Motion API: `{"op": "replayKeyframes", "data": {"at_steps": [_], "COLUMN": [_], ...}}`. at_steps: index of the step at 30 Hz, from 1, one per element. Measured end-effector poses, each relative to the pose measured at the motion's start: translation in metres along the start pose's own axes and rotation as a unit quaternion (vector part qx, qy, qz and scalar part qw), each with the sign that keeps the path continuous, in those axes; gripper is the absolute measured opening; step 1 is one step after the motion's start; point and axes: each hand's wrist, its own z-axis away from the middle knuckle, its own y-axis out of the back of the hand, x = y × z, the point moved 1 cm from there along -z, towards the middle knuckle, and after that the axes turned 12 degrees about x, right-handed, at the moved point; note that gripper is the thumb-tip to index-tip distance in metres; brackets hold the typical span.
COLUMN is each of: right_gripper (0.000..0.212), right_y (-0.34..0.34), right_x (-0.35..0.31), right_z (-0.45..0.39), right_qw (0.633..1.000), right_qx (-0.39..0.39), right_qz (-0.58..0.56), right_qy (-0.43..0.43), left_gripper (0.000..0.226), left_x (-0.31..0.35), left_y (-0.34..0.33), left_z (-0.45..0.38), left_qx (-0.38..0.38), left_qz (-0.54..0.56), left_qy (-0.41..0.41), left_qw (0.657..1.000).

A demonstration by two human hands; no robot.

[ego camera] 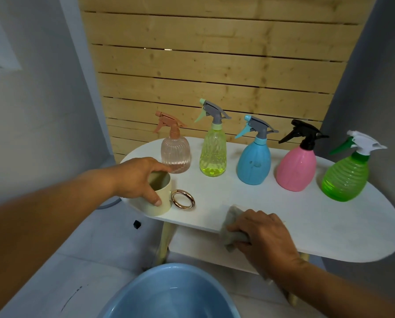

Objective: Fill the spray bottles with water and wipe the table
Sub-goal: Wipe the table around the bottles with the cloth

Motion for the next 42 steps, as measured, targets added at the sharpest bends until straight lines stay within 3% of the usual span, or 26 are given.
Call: {"op": "replayKeyframes", "data": {"at_steps": [6,11,14,17,20,22,24,27,30,33,34,36,39,42], "right_gripper": [0.009,0.015,0.029,0.032,0.03,0.029,0.028,0.027,0.036,0.066,0.074,0.067,0.032,0.03], "right_y": [0.009,0.018,0.025,0.028,0.031,0.036,0.039,0.046,0.05,0.056,0.058,0.063,0.071,0.078], "right_x": [0.007,0.022,0.039,0.044,0.048,0.049,0.05,0.061,0.075,0.089,0.092,0.099,0.105,0.112], "right_z": [0.003,0.008,0.014,0.009,0.0,0.002,0.009,0.023,0.031,0.034,0.033,0.029,0.017,-0.004], "right_qw": [1.0,1.0,0.999,0.994,0.985,0.986,0.989,0.99,0.995,0.986,0.974,0.957,0.95,0.92], "right_qx": [0.018,-0.016,-0.043,-0.089,-0.122,-0.115,-0.103,-0.082,-0.054,-0.067,-0.092,-0.143,-0.145,-0.09], "right_qz": [-0.02,-0.018,-0.002,-0.028,-0.09,-0.106,-0.104,-0.113,-0.079,0.01,0.044,0.07,-0.039,-0.207], "right_qy": [0.009,-0.003,-0.019,-0.049,-0.08,-0.059,-0.014,-0.017,-0.028,-0.155,-0.201,-0.244,-0.273,-0.322], "left_gripper": [0.09,0.093,0.111,0.125,0.094,0.062,0.042,0.04,0.06,0.077,0.075,0.055,0.02,0.02], "left_x": [-0.003,-0.007,-0.006,0.01,0.057,0.096,0.128,0.164,0.185,0.201,0.203,0.208,0.205,0.201], "left_y": [-0.001,-0.002,-0.002,0.002,-0.007,-0.032,-0.068,-0.117,-0.137,-0.14,-0.137,-0.133,-0.131,-0.124], "left_z": [-0.001,-0.004,-0.003,0.002,0.007,0.006,0.003,-0.008,-0.023,-0.037,-0.038,-0.041,-0.041,-0.048], "left_qx": [-0.008,-0.013,-0.029,0.048,0.185,0.178,0.118,0.036,0.005,-0.017,-0.025,-0.04,-0.02,0.054], "left_qz": [0.003,-0.006,-0.013,-0.011,0.031,0.091,0.112,0.086,0.062,0.037,0.032,0.046,0.145,0.219], "left_qy": [0.011,0.001,-0.01,-0.039,-0.125,-0.165,-0.164,-0.146,-0.115,-0.079,-0.067,-0.057,-0.05,-0.053], "left_qw": [1.0,1.0,0.999,0.998,0.974,0.966,0.973,0.985,0.991,0.996,0.997,0.996,0.988,0.973]}}
